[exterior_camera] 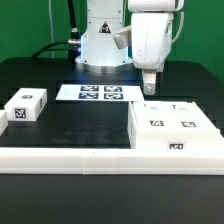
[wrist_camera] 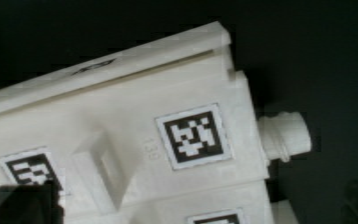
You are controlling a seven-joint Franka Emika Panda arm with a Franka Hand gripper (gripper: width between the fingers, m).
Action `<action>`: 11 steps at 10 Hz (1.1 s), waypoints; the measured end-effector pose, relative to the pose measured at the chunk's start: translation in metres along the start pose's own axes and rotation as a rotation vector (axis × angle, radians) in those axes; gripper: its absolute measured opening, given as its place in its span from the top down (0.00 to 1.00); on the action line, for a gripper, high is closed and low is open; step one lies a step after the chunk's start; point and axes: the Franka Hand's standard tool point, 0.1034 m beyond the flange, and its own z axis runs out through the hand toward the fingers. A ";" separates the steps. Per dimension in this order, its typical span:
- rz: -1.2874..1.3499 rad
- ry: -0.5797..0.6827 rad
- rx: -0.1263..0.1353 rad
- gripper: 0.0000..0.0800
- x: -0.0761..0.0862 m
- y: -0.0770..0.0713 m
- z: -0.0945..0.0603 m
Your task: Assemble cabinet
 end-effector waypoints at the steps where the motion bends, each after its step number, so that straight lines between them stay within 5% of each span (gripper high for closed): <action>1: 0.002 0.000 0.001 0.00 0.000 0.000 0.000; 4: 0.177 0.007 -0.001 0.00 0.001 -0.001 0.000; 5: 0.335 0.055 -0.037 0.00 0.004 -0.003 0.002; 8: 0.597 0.098 -0.043 0.00 0.004 -0.012 0.010; 11: 0.842 0.113 -0.007 0.00 0.002 -0.016 0.013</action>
Offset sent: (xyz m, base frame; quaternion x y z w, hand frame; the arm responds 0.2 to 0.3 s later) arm 0.0000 0.0000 0.0000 0.0000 0.0000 0.1296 0.9916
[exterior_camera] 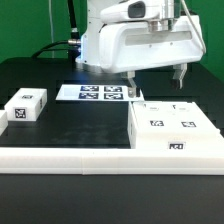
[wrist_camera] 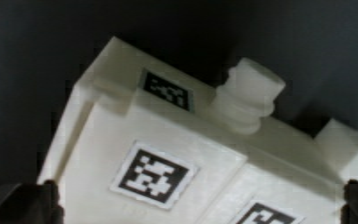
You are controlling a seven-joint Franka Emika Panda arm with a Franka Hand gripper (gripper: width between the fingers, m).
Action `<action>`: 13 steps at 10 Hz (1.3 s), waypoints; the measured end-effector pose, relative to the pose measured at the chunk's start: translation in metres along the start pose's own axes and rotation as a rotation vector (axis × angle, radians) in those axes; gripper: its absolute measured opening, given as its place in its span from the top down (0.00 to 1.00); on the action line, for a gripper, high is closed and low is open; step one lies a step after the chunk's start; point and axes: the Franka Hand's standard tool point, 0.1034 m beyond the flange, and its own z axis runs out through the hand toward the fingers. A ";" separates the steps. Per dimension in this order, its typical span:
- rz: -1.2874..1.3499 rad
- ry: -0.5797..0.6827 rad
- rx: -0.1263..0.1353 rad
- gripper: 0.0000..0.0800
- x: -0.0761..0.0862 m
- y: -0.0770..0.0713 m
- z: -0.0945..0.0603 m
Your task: Assemble cabinet
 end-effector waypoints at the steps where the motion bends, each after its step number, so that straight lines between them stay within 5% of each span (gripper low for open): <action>1: 0.063 0.001 0.005 0.00 0.000 -0.002 0.000; 3: 0.185 0.002 0.013 0.00 0.000 -0.004 0.001; 7: 0.523 -0.017 0.012 0.00 -0.005 -0.037 0.008; 13: 0.556 -0.029 -0.001 0.00 -0.012 -0.042 0.014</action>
Offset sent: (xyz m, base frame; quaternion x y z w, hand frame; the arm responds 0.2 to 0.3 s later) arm -0.0198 -0.0116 -0.0099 -0.0569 -0.0069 0.2569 0.9647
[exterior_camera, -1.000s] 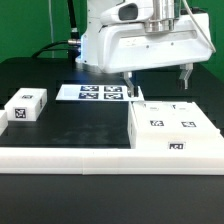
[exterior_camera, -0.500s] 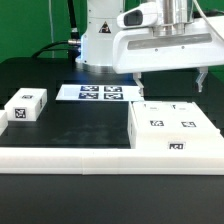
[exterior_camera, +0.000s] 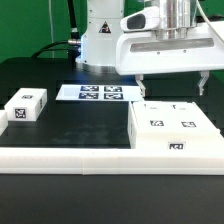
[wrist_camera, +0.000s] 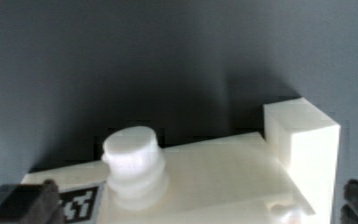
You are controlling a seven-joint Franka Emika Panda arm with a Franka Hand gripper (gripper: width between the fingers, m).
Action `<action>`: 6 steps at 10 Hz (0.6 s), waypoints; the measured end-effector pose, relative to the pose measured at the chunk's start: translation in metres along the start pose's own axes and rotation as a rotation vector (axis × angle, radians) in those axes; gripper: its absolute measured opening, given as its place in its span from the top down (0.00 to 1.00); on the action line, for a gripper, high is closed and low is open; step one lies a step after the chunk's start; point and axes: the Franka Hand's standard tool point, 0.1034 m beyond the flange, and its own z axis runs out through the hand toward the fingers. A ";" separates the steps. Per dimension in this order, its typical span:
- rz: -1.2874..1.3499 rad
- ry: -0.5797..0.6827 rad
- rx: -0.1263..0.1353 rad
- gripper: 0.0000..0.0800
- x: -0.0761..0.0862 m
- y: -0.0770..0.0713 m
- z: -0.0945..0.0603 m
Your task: Assemble cabinet
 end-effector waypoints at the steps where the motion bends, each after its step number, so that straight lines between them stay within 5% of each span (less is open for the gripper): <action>1: -0.018 -0.007 -0.005 0.00 -0.003 0.003 0.005; 6: -0.014 0.042 -0.015 0.00 -0.006 0.014 0.032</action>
Offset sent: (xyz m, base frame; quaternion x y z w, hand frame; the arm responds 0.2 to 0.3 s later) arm -0.0036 -0.0155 -0.0123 -0.0832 0.0386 -0.0003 0.9958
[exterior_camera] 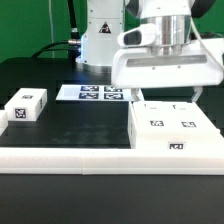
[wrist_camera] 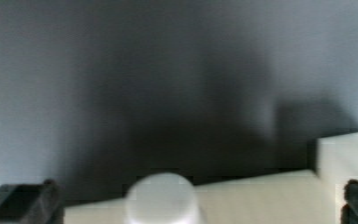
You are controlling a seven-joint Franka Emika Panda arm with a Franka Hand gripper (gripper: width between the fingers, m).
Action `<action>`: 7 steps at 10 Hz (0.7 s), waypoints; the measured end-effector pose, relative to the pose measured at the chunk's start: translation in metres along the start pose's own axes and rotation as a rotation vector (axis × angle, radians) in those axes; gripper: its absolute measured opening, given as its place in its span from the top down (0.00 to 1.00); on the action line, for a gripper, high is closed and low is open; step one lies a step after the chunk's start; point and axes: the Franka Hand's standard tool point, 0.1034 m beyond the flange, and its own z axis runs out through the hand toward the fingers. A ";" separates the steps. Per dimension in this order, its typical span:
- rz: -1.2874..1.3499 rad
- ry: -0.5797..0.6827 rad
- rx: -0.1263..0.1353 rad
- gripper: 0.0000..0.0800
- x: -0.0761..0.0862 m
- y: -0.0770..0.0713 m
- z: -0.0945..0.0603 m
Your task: Assemble cabinet
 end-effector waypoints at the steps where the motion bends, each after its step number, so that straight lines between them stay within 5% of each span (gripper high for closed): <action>1: -0.005 -0.009 0.000 0.00 -0.001 -0.003 -0.001; 5: -0.040 -0.004 0.000 0.00 -0.001 -0.001 0.000; 7: -0.100 -0.005 -0.018 0.00 -0.003 0.018 0.011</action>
Offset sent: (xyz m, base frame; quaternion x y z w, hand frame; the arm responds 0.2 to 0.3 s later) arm 0.0000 0.0000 0.0000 0.0000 0.0000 0.0000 1.0000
